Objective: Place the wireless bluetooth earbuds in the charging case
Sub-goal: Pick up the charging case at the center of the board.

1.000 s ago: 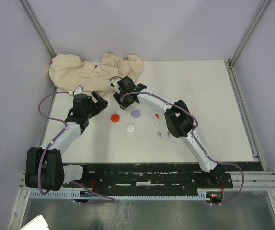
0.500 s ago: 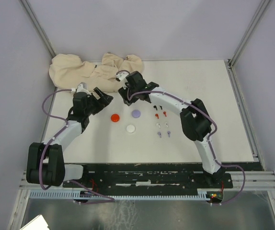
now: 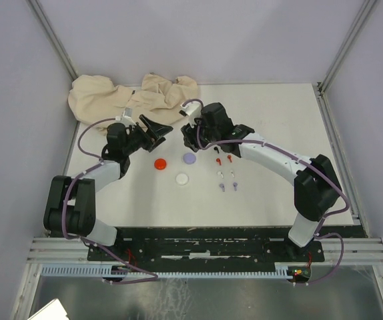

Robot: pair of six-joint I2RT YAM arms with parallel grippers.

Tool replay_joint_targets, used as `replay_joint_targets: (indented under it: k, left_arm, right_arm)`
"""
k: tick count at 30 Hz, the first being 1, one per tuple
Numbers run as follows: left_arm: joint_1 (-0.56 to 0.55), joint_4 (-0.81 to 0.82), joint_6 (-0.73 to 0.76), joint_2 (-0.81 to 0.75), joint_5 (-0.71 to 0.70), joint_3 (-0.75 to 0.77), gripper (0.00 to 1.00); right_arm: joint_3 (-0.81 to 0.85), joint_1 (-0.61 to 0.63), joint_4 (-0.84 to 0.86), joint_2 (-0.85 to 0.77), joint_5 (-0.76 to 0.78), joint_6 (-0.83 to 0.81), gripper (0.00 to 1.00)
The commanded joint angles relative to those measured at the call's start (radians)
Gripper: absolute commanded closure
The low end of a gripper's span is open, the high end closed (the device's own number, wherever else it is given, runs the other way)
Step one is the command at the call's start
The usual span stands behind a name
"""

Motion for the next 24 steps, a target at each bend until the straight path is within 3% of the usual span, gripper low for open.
replay_joint_targets:
  k: [1, 10, 24]
  left_arm:
    - [-0.049, 0.133, -0.105, 0.015, 0.106, 0.056, 0.10]
    - [-0.136, 0.138, -0.124, 0.029, 0.108, 0.054, 0.17]
    - [-0.140, 0.168, -0.129, 0.051, 0.112, 0.025, 0.32]
  right_arm:
    - [-0.023, 0.003, 0.044, -0.041, -0.024, -0.016, 0.98]
    - [-0.024, 0.003, 0.059, -0.036, -0.068, -0.013, 0.98]
    - [0.007, 0.003, 0.054, -0.016, -0.109, -0.015, 0.98]
